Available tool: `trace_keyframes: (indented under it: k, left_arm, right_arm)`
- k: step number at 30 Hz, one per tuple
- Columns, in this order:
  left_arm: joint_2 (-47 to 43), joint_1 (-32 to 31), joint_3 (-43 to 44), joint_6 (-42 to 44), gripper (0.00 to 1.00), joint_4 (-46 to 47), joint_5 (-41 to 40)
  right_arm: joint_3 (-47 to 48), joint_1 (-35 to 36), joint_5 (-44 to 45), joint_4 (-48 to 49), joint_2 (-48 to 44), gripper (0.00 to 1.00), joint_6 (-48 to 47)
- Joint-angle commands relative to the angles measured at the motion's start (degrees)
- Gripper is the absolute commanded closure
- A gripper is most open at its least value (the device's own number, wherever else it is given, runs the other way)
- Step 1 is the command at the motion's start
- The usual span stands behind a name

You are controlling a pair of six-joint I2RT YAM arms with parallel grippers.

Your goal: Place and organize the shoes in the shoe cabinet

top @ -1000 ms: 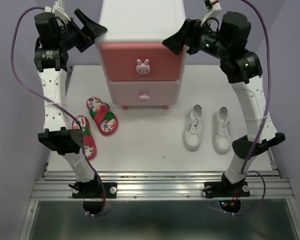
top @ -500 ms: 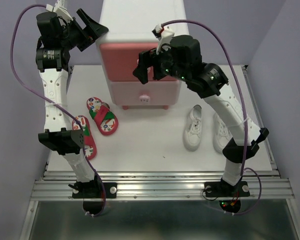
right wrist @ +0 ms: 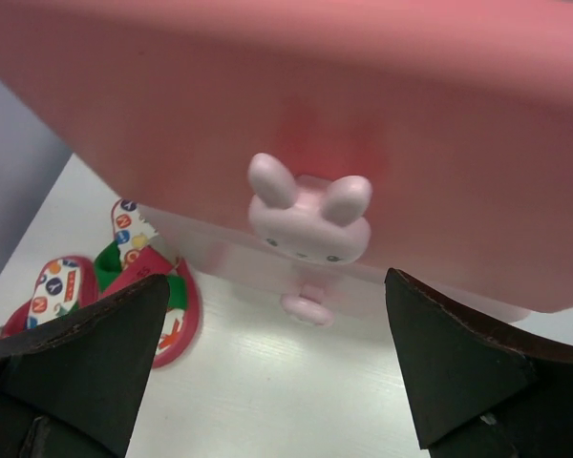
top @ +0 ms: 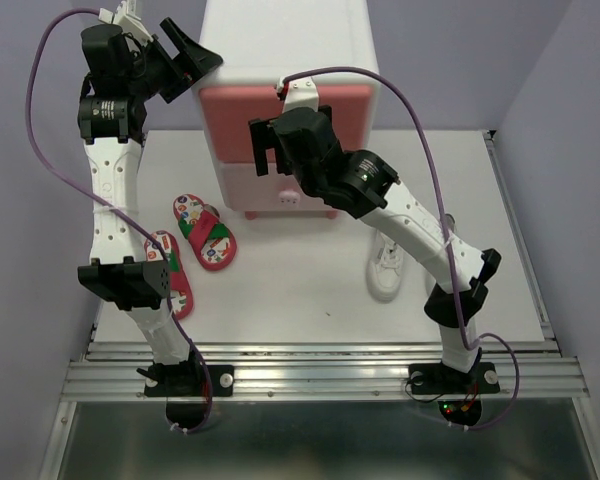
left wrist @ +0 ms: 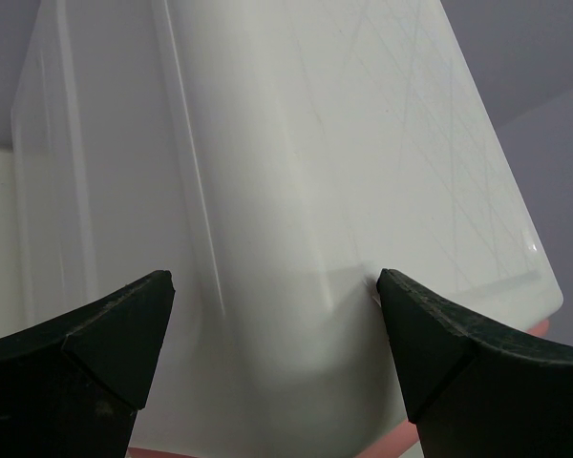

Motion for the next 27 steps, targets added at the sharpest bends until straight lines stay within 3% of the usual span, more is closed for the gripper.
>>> trace_keyframes:
  k: [1, 8, 19, 27]
  left_arm:
    - [1.64, -1.10, -2.71, 5.44, 0.02, -10.10, -1.33]
    - [1.81, -1.10, -2.53, 5.35, 0.02, -10.18, -2.04]
    - [1.90, -1.10, -3.32, 4.91, 0.02, -10.19, -2.57]
    - [1.46, -1.10, -3.93, 4.91, 0.03, -10.54, -3.27]
  right_arm:
    - [0.62, -0.10, 8.46, 3.50, -0.28, 0.00, 1.08]
    - [1.93, -0.10, 11.81, 9.73, 3.24, 0.00, -8.67]
    - [2.02, -0.10, 16.03, 17.29, 5.87, 0.00, -10.35]
    - [2.20, -0.10, 23.41, 22.13, 7.19, 0.36, -11.14]
